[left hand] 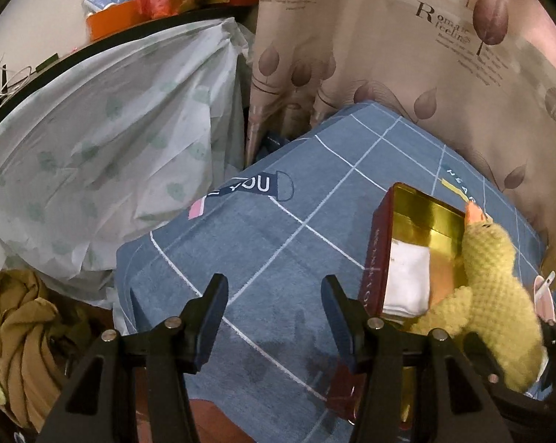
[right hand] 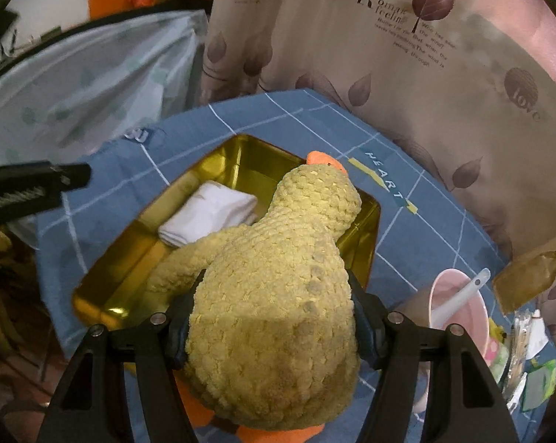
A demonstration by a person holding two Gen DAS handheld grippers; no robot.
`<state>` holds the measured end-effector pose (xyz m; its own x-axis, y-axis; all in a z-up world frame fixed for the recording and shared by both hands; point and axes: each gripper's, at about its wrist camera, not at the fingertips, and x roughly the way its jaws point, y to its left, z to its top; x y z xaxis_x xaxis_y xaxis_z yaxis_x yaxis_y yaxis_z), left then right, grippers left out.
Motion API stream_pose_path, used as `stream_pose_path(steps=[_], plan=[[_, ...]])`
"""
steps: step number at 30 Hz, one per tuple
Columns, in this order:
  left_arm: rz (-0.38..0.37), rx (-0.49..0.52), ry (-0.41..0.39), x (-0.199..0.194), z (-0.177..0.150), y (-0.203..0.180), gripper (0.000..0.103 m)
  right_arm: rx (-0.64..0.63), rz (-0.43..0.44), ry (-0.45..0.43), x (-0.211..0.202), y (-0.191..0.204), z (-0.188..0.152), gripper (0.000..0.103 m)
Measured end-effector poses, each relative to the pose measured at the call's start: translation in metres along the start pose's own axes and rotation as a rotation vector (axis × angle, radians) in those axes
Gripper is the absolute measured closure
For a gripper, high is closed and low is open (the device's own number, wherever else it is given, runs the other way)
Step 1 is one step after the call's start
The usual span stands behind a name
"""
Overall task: Organize soft objects
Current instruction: 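Lower the duck into the gold tin tray with the right tool and release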
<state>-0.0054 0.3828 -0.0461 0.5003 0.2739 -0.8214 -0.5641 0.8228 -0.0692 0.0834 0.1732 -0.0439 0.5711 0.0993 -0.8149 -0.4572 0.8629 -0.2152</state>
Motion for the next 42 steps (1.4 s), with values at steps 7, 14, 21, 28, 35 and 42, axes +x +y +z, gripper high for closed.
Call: stream_pose_path(steps=[7,14,21,28,35,42], plan=[[-0.010,0.004,0.005,0.002,-0.001,-0.001,0.049,-0.014,-0.090,0.035,0.019,0.002,-0.001,0.039],[-0.007,0.003,0.008,0.001,-0.002,-0.003,0.049,0.031,-0.070,0.082,0.031,0.006,-0.002,0.038],[-0.008,0.005,0.007,0.002,-0.002,-0.002,0.049,0.071,-0.025,0.100,0.036,0.005,-0.006,0.033],[-0.003,0.003,0.010,0.002,-0.003,-0.002,0.049,0.042,-0.039,0.050,0.012,0.008,-0.002,0.014],[0.022,0.022,-0.012,-0.003,-0.001,-0.005,0.049,0.034,-0.040,-0.066,-0.043,-0.005,-0.005,0.011],[0.053,0.082,-0.052,-0.014,-0.003,-0.018,0.049,0.091,-0.059,-0.103,-0.078,-0.054,-0.032,0.011]])
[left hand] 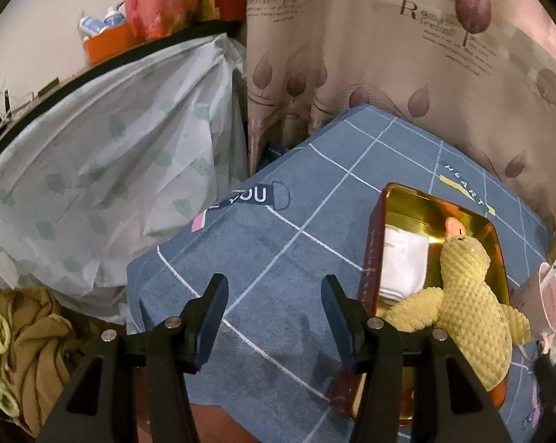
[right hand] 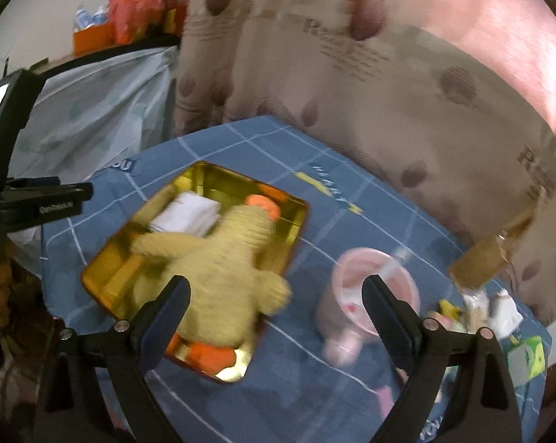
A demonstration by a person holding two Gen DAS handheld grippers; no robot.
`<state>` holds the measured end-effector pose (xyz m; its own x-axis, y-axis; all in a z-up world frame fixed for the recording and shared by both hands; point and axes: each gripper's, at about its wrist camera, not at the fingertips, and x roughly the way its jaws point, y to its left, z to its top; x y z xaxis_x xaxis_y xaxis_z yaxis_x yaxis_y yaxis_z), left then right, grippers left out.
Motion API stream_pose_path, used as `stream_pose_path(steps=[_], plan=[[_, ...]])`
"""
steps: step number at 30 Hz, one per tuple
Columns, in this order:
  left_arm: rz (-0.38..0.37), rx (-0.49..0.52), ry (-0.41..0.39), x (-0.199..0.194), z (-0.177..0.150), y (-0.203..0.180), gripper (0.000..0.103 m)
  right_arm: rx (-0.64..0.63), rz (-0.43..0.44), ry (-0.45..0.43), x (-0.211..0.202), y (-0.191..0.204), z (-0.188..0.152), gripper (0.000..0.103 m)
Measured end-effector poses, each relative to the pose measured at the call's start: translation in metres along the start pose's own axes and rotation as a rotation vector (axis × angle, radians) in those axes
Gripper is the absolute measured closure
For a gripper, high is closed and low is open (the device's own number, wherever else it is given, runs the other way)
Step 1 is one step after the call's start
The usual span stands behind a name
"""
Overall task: Organize soft objects
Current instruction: 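Grasp the white sock with red trim with the right tool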
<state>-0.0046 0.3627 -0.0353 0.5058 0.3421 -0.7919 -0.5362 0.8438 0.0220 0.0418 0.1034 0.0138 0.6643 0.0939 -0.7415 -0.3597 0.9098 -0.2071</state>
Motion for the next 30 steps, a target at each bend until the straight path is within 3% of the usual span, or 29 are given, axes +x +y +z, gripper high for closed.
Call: stream_pose_path(steps=[14,23,30], plan=[[-0.011,0.177,-0.092,-0.038,-0.013,-0.065,0.049,0.224,-0.201,0.065,-0.025,-0.157,-0.093,0.011],[-0.152,0.284,-0.054,-0.059,-0.033,-0.129,0.049,0.401,-0.261,0.025,-0.044,-0.252,-0.142,0.011],[-0.287,0.381,-0.038,-0.080,-0.041,-0.191,0.049,0.416,-0.296,0.023,-0.030,-0.304,-0.148,0.011]])
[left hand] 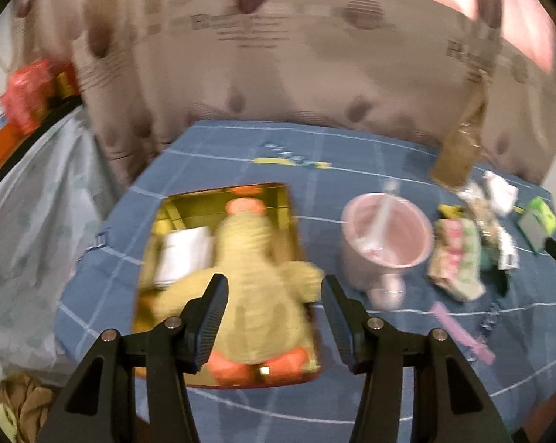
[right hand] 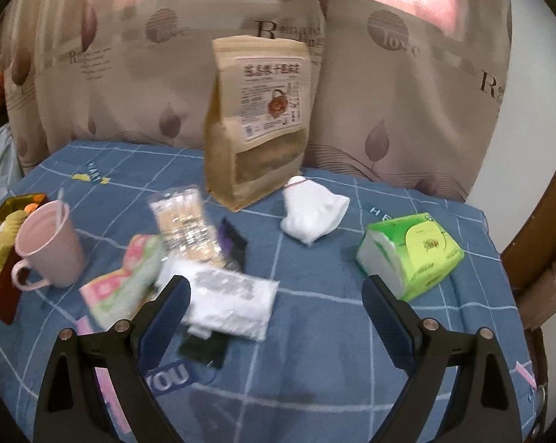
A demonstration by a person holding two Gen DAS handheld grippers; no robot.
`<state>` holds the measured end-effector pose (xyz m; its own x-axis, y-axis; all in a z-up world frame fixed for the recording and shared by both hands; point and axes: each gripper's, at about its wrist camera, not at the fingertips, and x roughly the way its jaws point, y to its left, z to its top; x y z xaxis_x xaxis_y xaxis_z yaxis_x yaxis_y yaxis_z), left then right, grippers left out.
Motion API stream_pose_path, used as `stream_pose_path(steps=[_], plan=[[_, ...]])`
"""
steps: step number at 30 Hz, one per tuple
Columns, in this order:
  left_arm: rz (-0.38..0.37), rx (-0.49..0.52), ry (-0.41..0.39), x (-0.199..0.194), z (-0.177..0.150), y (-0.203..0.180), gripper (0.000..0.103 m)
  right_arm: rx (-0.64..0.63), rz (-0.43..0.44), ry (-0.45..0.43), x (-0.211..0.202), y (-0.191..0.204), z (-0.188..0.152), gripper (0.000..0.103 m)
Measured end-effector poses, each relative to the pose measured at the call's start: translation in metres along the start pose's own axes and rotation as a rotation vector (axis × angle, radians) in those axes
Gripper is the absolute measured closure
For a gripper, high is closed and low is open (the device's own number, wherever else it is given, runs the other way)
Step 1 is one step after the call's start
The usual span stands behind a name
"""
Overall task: Organize soft objects
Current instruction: 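Grasp the white sock with red trim with the right tool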
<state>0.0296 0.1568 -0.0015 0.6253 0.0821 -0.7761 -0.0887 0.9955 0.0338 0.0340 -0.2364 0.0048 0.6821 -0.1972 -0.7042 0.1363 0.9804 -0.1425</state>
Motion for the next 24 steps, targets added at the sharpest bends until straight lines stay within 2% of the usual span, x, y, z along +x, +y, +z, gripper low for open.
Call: stream_pose_path(steps=[12,20,22,24], plan=[[-0.169,0.148,0.061,0.027,0.019,-0.103,0.049,0.016,-0.039,0.055,0.111,-0.039,0.040,0.011],[-0.227,0.208,0.102,0.050,0.030,-0.149,0.049,0.030,-0.040,0.083,0.169,-0.048,0.056,0.011],[-0.240,0.218,0.113,0.055,0.031,-0.157,0.049,0.029,-0.044,0.083,0.181,-0.048,0.057,0.015],[-0.251,0.230,0.124,0.061,0.032,-0.167,0.049,0.026,-0.043,0.097,0.192,-0.048,0.057,0.028]])
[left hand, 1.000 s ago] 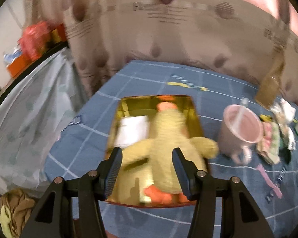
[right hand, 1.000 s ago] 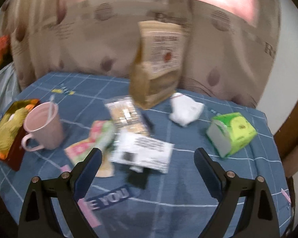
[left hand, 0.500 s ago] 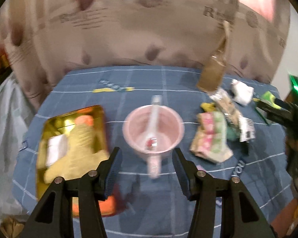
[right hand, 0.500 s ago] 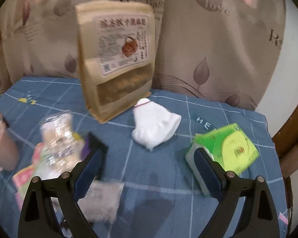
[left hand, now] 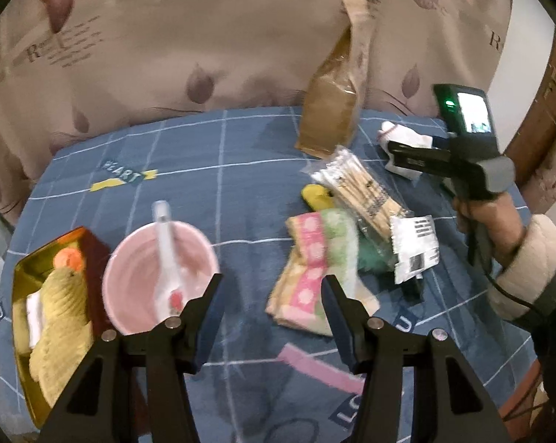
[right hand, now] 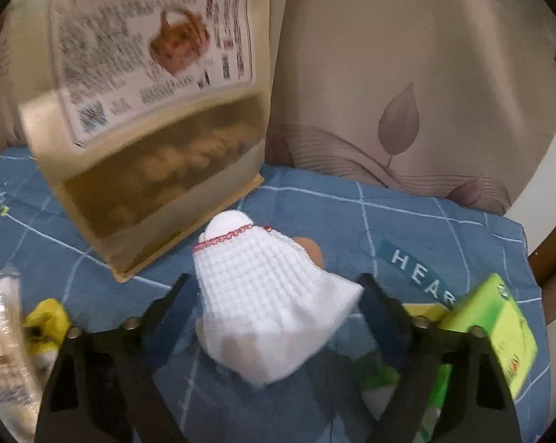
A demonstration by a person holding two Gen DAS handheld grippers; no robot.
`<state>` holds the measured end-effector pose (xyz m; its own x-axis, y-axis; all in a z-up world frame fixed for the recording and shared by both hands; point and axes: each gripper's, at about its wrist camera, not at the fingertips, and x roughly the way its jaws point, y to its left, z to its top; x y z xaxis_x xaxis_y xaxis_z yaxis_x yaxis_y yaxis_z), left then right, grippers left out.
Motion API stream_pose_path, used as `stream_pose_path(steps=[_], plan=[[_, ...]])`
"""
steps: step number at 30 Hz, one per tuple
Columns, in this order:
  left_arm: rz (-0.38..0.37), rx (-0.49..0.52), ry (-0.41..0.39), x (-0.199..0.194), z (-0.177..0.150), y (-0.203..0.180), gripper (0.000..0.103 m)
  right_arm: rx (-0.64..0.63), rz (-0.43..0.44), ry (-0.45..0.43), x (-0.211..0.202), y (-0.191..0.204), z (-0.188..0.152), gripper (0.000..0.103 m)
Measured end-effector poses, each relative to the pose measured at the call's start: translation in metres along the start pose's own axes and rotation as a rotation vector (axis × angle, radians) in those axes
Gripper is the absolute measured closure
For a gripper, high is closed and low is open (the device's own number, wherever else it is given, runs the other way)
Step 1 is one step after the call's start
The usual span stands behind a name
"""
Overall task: Organize soft objects
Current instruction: 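Grasp the white sock with red trim with the right tool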
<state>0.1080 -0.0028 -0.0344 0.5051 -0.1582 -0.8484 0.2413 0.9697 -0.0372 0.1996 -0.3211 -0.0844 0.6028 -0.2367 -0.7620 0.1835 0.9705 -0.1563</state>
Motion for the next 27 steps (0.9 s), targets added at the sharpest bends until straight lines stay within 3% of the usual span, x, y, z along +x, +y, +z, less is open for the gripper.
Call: stream_pose_path(steps=[3,7,12,18,27], plan=[[-0.014,0.012,0.015,0.010,0.004,-0.009,0.049,0.017,0.031,0.011,0.015,-0.003,0.000,0.041],[-0.030,0.025,0.031,0.020,0.006,-0.020,0.049,-0.008,0.024,-0.006,0.019,0.002,-0.002,0.046],[-0.062,0.043,0.039,0.026,0.009,-0.035,0.049,-0.024,0.025,-0.025,0.012,0.001,-0.008,0.060],[-0.140,0.077,0.047,0.029,0.006,-0.053,0.049,-0.013,0.064,-0.032,-0.022,0.000,-0.030,0.063],[-0.222,0.146,0.092,0.052,0.002,-0.088,0.049,-0.010,0.099,-0.026,-0.078,-0.003,-0.088,0.063]])
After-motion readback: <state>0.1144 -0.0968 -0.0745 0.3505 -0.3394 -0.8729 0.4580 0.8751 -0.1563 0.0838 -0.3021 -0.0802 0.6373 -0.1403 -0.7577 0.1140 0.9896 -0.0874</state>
